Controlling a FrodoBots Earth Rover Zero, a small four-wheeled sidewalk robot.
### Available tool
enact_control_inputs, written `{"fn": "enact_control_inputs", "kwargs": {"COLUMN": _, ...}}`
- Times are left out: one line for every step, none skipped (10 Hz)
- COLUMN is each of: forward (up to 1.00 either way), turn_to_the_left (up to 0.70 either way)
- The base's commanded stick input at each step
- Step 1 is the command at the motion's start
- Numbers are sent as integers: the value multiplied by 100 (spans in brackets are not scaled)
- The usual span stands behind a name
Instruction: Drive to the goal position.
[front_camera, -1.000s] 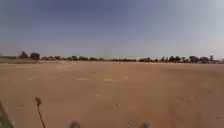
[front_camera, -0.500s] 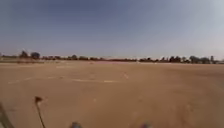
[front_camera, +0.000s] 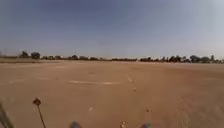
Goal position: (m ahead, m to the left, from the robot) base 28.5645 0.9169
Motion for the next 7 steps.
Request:
{"fn": "enact_control_inputs", "kwargs": {"forward": 50, "turn_to_the_left": 0}}
{"fn": "enact_control_inputs", "kwargs": {"forward": 50, "turn_to_the_left": 0}}
{"fn": "enact_control_inputs", "kwargs": {"forward": 50, "turn_to_the_left": 0}}
{"fn": "enact_control_inputs", "kwargs": {"forward": 50, "turn_to_the_left": 0}}
{"fn": "enact_control_inputs", "kwargs": {"forward": 50, "turn_to_the_left": 0}}
{"fn": "enact_control_inputs", "kwargs": {"forward": 50, "turn_to_the_left": 0}}
{"fn": "enact_control_inputs", "kwargs": {"forward": 50, "turn_to_the_left": 0}}
